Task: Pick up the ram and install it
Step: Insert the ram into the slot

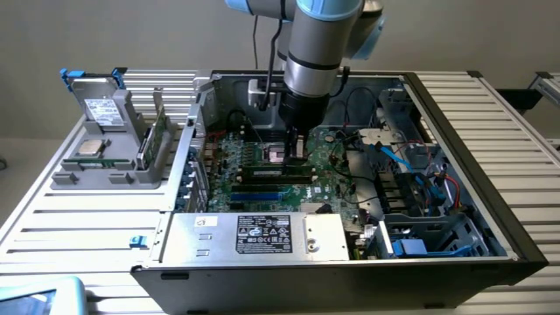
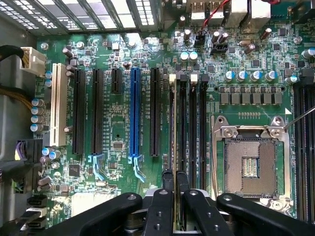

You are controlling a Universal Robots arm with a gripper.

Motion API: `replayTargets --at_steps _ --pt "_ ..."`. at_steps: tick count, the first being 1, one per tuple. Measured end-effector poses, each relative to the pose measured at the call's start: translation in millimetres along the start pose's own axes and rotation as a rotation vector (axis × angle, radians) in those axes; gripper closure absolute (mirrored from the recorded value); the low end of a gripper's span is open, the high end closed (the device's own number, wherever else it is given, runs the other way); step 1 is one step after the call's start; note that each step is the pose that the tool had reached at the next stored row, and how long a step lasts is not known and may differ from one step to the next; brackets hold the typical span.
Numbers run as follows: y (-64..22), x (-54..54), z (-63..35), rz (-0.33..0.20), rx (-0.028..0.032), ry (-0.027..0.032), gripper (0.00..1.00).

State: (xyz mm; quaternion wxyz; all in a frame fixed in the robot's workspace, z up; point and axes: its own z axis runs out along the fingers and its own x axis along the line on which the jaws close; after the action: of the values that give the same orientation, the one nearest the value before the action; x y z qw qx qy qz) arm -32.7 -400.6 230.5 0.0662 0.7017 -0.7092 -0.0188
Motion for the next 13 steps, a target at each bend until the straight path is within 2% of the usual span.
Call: replayTargets --at_steps 13 --pt "0.1 1.2 0.7 0.001 0.0000 -0.0002 0.85"
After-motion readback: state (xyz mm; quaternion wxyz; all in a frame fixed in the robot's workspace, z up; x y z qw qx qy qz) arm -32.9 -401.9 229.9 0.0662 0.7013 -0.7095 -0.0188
